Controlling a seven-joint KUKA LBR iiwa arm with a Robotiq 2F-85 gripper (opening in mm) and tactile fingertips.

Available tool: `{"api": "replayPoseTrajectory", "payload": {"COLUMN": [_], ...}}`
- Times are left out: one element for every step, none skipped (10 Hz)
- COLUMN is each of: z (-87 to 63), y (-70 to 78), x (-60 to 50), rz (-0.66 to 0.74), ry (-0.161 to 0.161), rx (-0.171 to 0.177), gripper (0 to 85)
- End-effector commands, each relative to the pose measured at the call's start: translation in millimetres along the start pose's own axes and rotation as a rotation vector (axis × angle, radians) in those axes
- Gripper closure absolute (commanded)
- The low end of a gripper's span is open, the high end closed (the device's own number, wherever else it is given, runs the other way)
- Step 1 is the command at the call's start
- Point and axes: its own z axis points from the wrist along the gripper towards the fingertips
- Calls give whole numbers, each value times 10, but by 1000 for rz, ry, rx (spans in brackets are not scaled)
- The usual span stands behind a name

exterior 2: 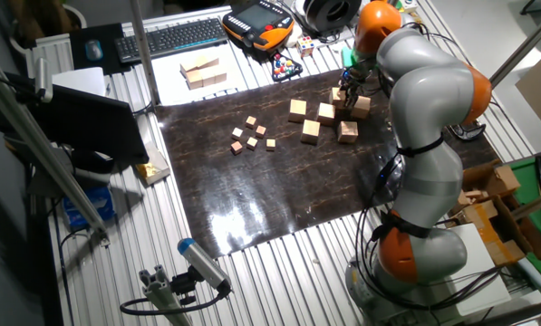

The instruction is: Stack the blocks into a pyramid shape

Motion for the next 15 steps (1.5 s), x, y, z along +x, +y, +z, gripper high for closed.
{"api": "replayPoseTrajectory", "payload": {"z": [1, 1, 1, 1, 1, 1, 8, 24, 55, 84, 112, 144, 185, 215, 232], "y": [0, 0, 0, 0, 0, 0, 17, 62, 117, 155, 195, 233, 279, 302, 313], "x": [0, 0, 0, 0, 0, 0, -7, -35, -59, -71, -71, -68, -60, -53, -49], "rz": [14, 37, 67, 80, 80, 78, 76, 78, 95, 110, 127, 141, 157, 171, 171], "ry": [-3, -7, -8, -14, -16, -11, -11, -11, 0, -2, 5, 15, 17, 24, 25], "rx": [7, 14, 27, 42, 45, 34, 19, 5, -16, -23, -19, -11, -3, 0, 2], "gripper": [157, 157, 157, 153, 153, 147, 103, 47, 0, 0, 0, 0, 0, 0, 0]}}
